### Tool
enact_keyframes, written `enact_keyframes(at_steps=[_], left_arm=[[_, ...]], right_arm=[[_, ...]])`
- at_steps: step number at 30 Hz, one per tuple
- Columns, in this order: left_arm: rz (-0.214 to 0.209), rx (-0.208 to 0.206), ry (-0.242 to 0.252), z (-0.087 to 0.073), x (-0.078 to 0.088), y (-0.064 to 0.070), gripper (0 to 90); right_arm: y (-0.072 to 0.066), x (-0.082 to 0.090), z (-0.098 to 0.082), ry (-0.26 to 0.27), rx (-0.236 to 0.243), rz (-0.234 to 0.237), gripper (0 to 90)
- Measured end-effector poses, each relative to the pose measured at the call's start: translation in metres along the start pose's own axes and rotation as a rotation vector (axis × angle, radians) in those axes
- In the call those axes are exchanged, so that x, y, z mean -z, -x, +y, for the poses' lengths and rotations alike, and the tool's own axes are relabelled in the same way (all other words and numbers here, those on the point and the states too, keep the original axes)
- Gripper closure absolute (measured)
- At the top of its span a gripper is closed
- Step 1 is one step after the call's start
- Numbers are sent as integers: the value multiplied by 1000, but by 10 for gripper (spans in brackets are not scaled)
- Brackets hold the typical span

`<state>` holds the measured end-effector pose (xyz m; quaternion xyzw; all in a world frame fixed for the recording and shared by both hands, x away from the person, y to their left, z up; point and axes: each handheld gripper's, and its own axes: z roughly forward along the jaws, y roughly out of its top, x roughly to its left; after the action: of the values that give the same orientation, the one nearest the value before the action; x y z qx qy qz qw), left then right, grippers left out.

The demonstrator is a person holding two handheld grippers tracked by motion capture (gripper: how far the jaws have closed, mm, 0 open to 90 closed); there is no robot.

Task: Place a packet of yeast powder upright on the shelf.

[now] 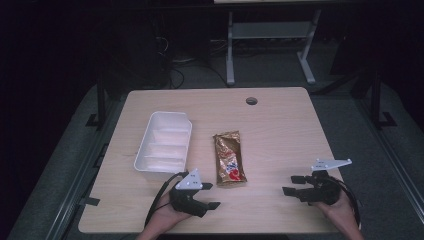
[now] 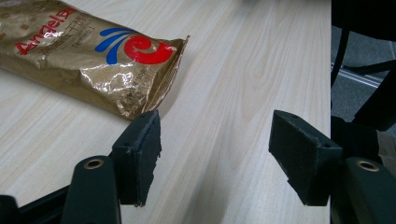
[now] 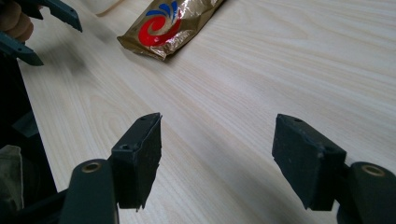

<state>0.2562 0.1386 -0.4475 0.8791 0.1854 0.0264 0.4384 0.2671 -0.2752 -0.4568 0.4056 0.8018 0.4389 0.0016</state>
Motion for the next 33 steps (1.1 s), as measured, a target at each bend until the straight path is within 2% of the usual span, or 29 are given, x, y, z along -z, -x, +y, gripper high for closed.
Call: enact_keyframes(at_steps=[8,11,17,20,24,31,33], left_arm=[[2,-27,-15,2,-2,3,389],[11,-34,-36,1,-5,1,419],[25,-19,-59,0,-7,-2,506],[10,34,-55,3,-8,-7,555],[11,55,-68,5,-12,-9,624],[21,60,-88,13,-21,-13,756],[10,68,-85,16,-23,-15,788]], right_arm=[[-4,-2,0,-5,8,0,324],[-4,-3,1,-13,11,-3,324],[-3,-5,0,-27,6,-3,324],[-3,-5,1,-21,6,3,324],[-2,-6,4,-30,-6,-6,343],[5,-8,26,-21,-22,6,351],[6,-9,33,-12,-22,5,351]])
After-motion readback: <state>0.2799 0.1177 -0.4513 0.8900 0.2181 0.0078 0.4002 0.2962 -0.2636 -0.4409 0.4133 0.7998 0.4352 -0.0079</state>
